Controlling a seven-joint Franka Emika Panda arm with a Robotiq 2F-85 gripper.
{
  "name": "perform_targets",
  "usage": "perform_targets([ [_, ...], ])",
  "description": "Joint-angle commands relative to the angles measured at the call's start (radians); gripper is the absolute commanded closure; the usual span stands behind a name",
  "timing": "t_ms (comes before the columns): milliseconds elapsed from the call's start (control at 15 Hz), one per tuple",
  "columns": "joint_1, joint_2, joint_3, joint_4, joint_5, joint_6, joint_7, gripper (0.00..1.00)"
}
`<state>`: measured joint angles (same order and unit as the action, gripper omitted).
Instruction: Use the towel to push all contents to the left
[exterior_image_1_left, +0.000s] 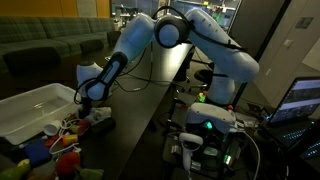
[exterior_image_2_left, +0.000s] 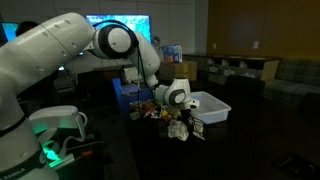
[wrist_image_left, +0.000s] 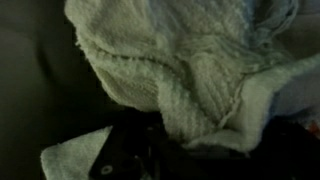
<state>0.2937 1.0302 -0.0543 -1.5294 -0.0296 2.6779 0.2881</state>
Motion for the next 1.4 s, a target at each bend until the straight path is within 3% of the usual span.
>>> perform_targets([
  [0,0.020,0.016,0.043,-0.001,-0.008,-0.005,-0.037,0.99],
  [1333,0.112,0.061,0.188,0.093,-0.021,-0.092,-0.210,0.99],
])
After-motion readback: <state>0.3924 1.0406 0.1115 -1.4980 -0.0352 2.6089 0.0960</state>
